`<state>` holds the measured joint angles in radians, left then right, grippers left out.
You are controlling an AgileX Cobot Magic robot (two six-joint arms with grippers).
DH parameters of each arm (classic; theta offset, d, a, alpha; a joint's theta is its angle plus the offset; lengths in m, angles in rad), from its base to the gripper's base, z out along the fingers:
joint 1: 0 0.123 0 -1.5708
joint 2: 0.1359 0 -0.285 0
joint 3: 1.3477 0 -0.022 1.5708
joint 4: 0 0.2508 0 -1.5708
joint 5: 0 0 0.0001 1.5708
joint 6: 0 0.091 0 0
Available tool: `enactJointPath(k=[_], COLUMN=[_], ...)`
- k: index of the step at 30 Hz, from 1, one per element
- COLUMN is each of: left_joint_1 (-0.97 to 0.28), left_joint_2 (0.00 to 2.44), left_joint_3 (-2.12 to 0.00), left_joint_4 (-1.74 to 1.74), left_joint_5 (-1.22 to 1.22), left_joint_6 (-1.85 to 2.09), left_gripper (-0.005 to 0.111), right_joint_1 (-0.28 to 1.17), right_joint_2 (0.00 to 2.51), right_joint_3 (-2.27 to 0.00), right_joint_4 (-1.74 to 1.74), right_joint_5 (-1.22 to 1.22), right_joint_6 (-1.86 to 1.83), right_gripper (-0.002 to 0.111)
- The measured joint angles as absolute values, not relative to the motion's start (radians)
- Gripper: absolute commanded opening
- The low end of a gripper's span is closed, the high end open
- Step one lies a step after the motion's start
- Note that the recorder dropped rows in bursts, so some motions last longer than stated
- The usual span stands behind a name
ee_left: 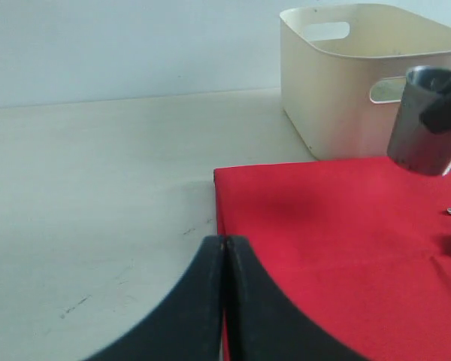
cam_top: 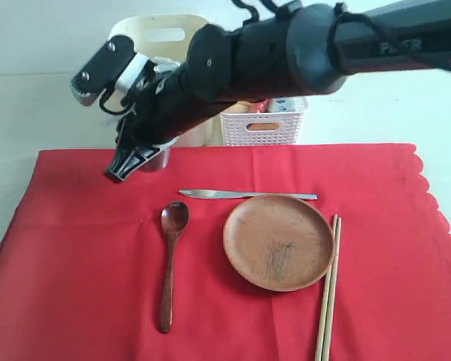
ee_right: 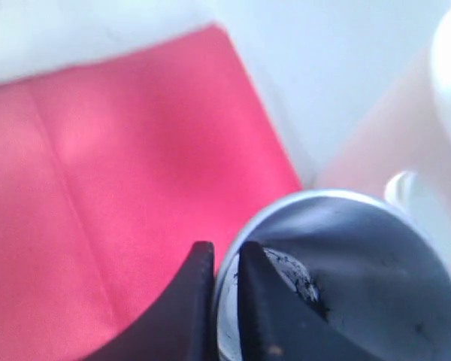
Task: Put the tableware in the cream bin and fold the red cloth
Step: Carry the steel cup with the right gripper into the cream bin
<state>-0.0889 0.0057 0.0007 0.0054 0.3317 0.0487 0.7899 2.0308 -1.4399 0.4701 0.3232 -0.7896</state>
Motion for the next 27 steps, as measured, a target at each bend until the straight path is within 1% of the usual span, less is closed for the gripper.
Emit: enactJointPath(k=[3,6,12,16,22,25,27], left_joint_1=[-0.089,-0.089,-0.089,-0.089,-0.089,-0.089,-0.089], left_joint_2=[0.006,0.006,0.006,0.006,0.006,0.006,0.006], left_joint_3=[0.001,0.001,0.001,0.001,0.001,0.001,0.001], left_joint_4=[0.005,0.005,0.005,0.005,0.005,0.005,0.005], left_joint_5=[0.332,0.332,0.332,0.332,0.332,0.332,0.332], left_joint_6=[0.049,0.049,0.049,0.049,0.049,0.049,0.049], left_gripper=[0.003,0.003,0.003,0.003,0.003,0.003,0.003], right_joint_1=[0.79,0.79,0.79,0.79,0.79,0.79,0.79], right_joint_2=[1.953,1.884,1.835,1.889,2.041,2.111,2.148], right_joint_3=[-1.44,-1.44,-1.442,-1.442,-1.444,-1.47,-1.499], right_joint_4=[0.468,0.468,0.489,0.557,0.637,0.705,0.758], right_joint_5=[0.309,0.238,-0.033,-0.157,-0.356,-0.392,-0.404], right_joint_6=[-0.788,-0.786,-0.771,-0.764,-0.762,-0.762,-0.762], right_gripper=[0.0,0.0,0.0,0.0,0.0,0.0,0.003])
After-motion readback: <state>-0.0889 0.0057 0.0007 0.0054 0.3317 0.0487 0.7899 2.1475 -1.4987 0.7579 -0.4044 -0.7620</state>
